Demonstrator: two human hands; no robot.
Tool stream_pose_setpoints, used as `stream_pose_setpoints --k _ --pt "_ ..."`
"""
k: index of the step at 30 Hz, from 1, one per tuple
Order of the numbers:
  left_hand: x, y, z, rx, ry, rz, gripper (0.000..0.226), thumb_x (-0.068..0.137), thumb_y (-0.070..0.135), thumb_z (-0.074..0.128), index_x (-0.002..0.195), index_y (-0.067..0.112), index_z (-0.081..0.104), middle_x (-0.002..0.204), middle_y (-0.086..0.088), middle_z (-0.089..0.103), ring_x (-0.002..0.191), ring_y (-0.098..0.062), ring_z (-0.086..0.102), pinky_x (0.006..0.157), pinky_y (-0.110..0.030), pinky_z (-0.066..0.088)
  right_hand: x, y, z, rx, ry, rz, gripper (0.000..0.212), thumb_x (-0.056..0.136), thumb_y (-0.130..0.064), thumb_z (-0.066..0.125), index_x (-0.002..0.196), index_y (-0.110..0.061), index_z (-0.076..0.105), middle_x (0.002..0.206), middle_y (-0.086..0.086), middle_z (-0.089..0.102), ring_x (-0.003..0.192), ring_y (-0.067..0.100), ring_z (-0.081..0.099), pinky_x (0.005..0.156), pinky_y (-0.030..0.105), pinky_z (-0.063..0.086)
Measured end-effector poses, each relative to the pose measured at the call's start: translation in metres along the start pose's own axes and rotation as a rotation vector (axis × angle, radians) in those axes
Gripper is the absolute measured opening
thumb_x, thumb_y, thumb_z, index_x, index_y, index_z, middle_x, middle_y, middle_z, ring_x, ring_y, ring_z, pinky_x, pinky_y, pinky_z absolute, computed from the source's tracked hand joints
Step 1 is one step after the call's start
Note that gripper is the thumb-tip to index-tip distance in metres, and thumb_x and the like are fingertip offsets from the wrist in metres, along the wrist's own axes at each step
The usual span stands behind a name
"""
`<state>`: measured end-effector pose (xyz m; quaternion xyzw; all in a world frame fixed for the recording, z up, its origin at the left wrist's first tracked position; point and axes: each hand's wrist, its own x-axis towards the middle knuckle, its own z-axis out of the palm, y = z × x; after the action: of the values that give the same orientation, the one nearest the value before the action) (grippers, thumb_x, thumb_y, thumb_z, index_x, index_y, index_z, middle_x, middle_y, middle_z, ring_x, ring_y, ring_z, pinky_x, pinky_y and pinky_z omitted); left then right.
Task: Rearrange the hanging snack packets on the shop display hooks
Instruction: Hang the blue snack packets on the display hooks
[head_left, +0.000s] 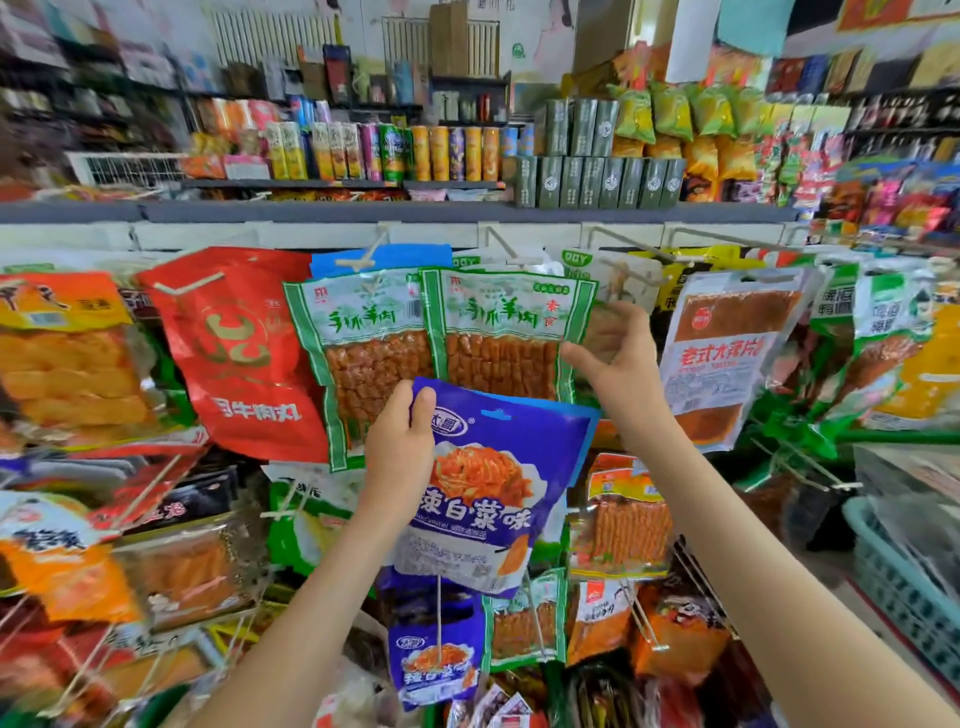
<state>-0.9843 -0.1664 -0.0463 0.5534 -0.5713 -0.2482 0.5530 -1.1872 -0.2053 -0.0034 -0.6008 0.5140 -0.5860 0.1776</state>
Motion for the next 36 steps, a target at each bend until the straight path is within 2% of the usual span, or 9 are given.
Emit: stream_pose_setpoints --k 5,10,15,20,23,26,28,33,36 --pt "0.002 -0.003 -0.010 0.051 0.013 0.029 0.053 0.100 0.034 0.034 0.146 0.007 0.026 0.146 -0.003 0.036 0.134 -0.017 0.034 0.108 -0.027 0.026 0.004 0.001 0.015 0.044 -0.021 0.016 0.081 0.073 -0.014 0.077 0.135 -0.010 0.025 0.121 0.004 0.047 0.108 0.016 0.049 0.094 0.033 0.044" --pt "0.003 -0.009 -0.014 0.085 0.072 0.003 0.053 0.101 0.035 0.033 0.143 0.003 0.030 0.146 -0.008 0.038 0.135 -0.025 0.034 0.108 -0.035 0.029 -0.022 -0.009 0.022 -0.280 0.261 -0.230 0.073 0.071 -0.030 0.079 0.125 0.000 0.040 0.118 0.014 0.046 0.109 0.030 0.045 0.090 0.040 0.037" --pt "-0.001 -0.014 -0.011 0.136 0.027 0.061 0.038 0.099 0.035 0.038 0.114 0.002 0.050 0.107 -0.012 0.060 0.103 -0.032 0.056 0.081 -0.041 0.042 -0.052 -0.023 0.033 -0.364 -0.556 -0.230 0.038 0.079 -0.031 0.071 0.108 -0.012 0.055 0.103 0.003 0.063 0.095 0.019 0.058 0.079 0.028 0.044" --pt "-0.020 -0.036 -0.011 0.136 -0.159 0.012 0.023 0.097 0.026 0.046 0.089 0.005 0.052 0.082 -0.014 0.058 0.074 -0.024 0.055 0.064 -0.039 0.037 -0.078 0.003 0.037 -0.344 -0.595 -0.037 0.016 0.084 -0.017 0.066 0.087 -0.014 0.051 0.081 -0.002 0.058 0.077 0.019 0.054 0.060 0.019 0.038" --pt "-0.034 -0.065 -0.014 0.138 -0.263 -0.074 0.023 0.095 0.023 0.051 0.086 0.002 0.052 0.084 -0.024 0.058 0.078 -0.035 0.058 0.063 -0.040 0.039 -0.100 0.023 0.043 -0.335 -0.655 0.026 0.013 0.086 -0.014 0.064 0.085 -0.012 0.051 0.080 0.006 0.062 0.074 0.022 0.057 0.059 0.025 0.040" --pt "-0.054 -0.098 -0.019 0.146 -0.370 -0.226 0.017 0.089 0.021 0.060 0.075 0.013 0.055 0.085 -0.023 0.064 0.081 -0.036 0.062 0.071 -0.046 0.047 -0.129 0.046 0.054 -0.341 -0.695 0.069 0.021 0.085 -0.008 0.064 0.077 -0.018 0.047 0.068 -0.008 0.054 0.061 0.007 0.050 0.051 0.014 0.033" --pt "-0.074 -0.122 -0.027 0.169 -0.432 -0.331 0.014 0.078 0.028 0.065 0.071 0.018 0.058 0.082 -0.019 0.067 0.079 -0.034 0.064 0.073 -0.047 0.049 -0.153 0.063 0.063 -0.349 -0.747 0.111 0.019 0.083 -0.007 0.065 0.081 -0.017 0.048 0.067 -0.014 0.050 0.058 0.001 0.045 0.053 0.019 0.031" --pt "-0.134 -0.166 -0.055 0.172 -0.524 -0.581 0.007 0.083 0.006 0.067 0.084 0.008 0.060 0.069 0.001 0.059 0.062 -0.003 0.055 0.055 -0.015 0.040 -0.219 0.110 0.093 -0.337 -1.001 0.186 0.012 0.087 -0.008 0.060 0.097 -0.005 0.055 0.086 0.009 0.062 0.077 0.025 0.054 0.068 0.036 0.038" --pt "-0.176 -0.212 -0.066 0.263 -0.533 -0.685 0.013 0.079 0.005 0.071 0.089 0.006 0.064 0.076 -0.001 0.058 0.071 -0.007 0.055 0.053 -0.010 0.034 -0.276 0.148 0.116 -0.340 -1.120 0.212 0.014 0.082 -0.009 0.063 0.095 -0.007 0.059 0.089 0.012 0.066 0.084 0.028 0.059 0.073 0.037 0.043"
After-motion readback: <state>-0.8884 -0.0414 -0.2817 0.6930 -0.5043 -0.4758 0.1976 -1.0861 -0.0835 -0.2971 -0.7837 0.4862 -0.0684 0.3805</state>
